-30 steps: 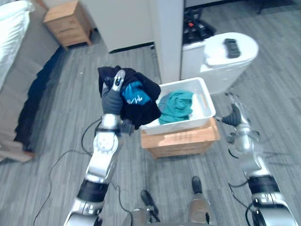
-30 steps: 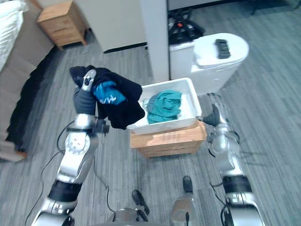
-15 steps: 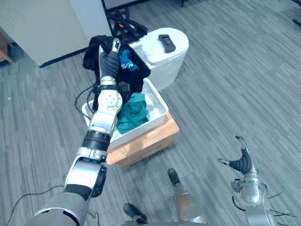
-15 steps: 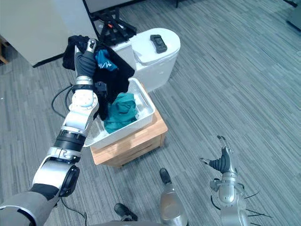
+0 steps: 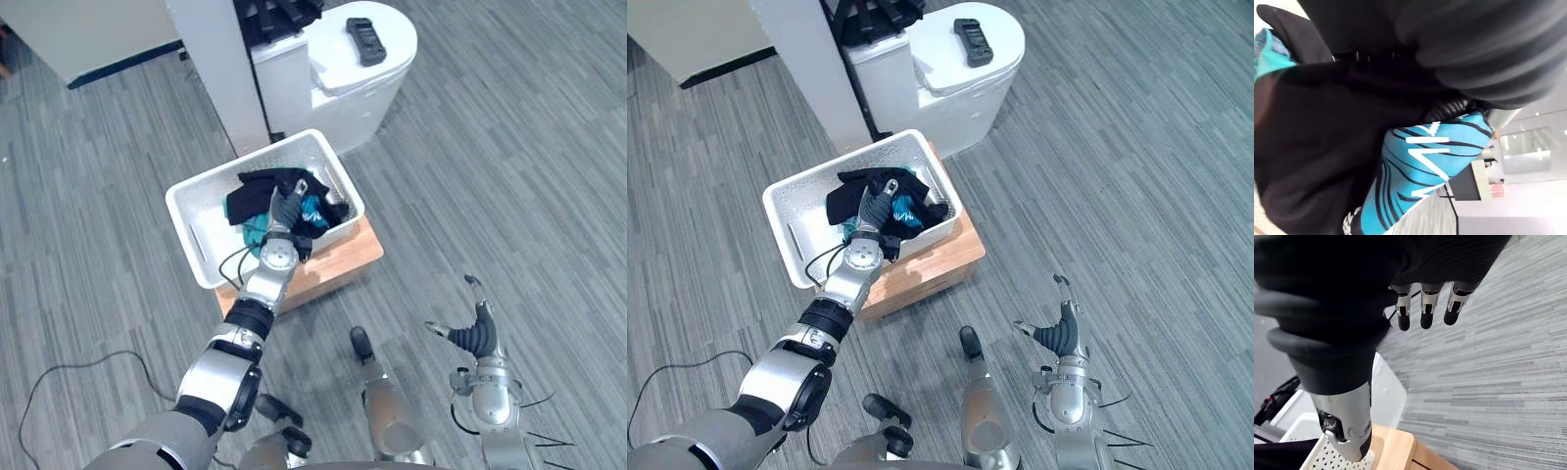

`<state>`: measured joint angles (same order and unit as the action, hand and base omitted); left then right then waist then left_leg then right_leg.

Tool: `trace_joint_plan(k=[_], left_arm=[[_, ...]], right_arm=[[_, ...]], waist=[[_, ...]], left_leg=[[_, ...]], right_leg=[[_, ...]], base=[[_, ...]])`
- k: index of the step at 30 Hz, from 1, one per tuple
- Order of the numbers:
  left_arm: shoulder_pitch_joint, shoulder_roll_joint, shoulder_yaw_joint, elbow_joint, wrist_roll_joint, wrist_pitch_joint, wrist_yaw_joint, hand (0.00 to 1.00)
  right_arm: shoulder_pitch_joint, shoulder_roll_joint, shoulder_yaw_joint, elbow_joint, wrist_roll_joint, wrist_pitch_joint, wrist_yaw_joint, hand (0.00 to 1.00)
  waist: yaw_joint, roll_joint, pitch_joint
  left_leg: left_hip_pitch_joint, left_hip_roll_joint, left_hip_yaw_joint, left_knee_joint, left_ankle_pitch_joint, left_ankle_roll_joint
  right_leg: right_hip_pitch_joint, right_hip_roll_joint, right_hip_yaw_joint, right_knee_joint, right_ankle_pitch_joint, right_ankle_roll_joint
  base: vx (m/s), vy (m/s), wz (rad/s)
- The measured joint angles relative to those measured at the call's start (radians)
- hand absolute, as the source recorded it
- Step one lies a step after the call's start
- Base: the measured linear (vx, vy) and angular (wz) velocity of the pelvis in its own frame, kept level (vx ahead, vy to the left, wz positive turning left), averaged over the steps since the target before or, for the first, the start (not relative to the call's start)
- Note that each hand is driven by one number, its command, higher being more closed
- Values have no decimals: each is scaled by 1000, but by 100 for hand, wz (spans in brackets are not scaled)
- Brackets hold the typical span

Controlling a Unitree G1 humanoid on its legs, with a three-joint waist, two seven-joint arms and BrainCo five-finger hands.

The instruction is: Tidy the bed and pick cloth on bed and put in laundry

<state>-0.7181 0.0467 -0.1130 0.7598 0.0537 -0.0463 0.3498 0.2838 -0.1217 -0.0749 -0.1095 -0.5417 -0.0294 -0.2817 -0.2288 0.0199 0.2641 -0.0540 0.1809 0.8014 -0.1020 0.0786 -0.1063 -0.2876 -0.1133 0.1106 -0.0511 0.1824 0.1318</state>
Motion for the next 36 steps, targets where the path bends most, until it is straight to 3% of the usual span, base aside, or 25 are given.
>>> trace_joint_plan(k=[6,11,12,17,23,25,28,32,36], left_arm=[[79,43,47,-93,-23,-2,3,0],[154,141,125,-191,-23,-3,15,0],[169,158,130,-202,-22,-3,26,0],[285,167,155,-260,9,-2,24,0],[517,160,184,-264,10,-1,3,0],[620,150,221,-217,-6,-2,-31,0],[712,111,311,-33,-26,1,-69,0],[828,71,414,173,-36,23,-94,0],[867,36,448,232,-52,30,-111,0]], right_arm=[[6,-1,-4,71,5,1,4,0],[19,-5,-8,208,25,2,32,0],[21,-6,-12,242,25,2,39,0],[8,-9,-28,415,19,6,55,0],[-73,-4,-75,664,20,29,69,0],[-110,-1,-92,746,22,38,70,0],[-132,4,-118,848,33,40,72,0],[-165,32,-145,957,71,49,72,0],[-180,42,-165,1035,117,55,71,0]], waist=[[1,1,0],[10,0,-1],[24,0,-1],[34,-5,-50],[83,-12,-82],[90,-12,-85],[133,-14,-104],[149,-26,-136],[171,-30,-152]], left_leg=[[58,-9,-52,0,4,3],[76,-14,-118,-1,3,-3],[87,-15,-125,-1,7,0],[101,-23,-194,-2,9,2],[130,-39,-236,-2,12,6],[139,-39,-252,-2,12,6],[151,-39,-251,-2,9,5],[161,-41,-252,-2,-2,3],[169,-45,-253,-2,-5,4]], right_leg=[[86,-18,-37,3,-14,10],[133,-31,-85,18,-44,3],[148,-31,-89,18,-46,3],[198,-40,-149,27,-72,4],[254,-53,-200,27,-93,-8],[273,-55,-218,28,-104,-14],[287,-55,-219,25,-108,-13],[303,-56,-220,13,-109,-13],[310,-60,-221,12,-111,-13]], base=[[-5,-4,26],[-30,-25,32],[-15,-31,26],[17,-20,35],[20,5,22],[1,-13,20],[-2,-3,3],[0,-4,2],[-4,1,1]])
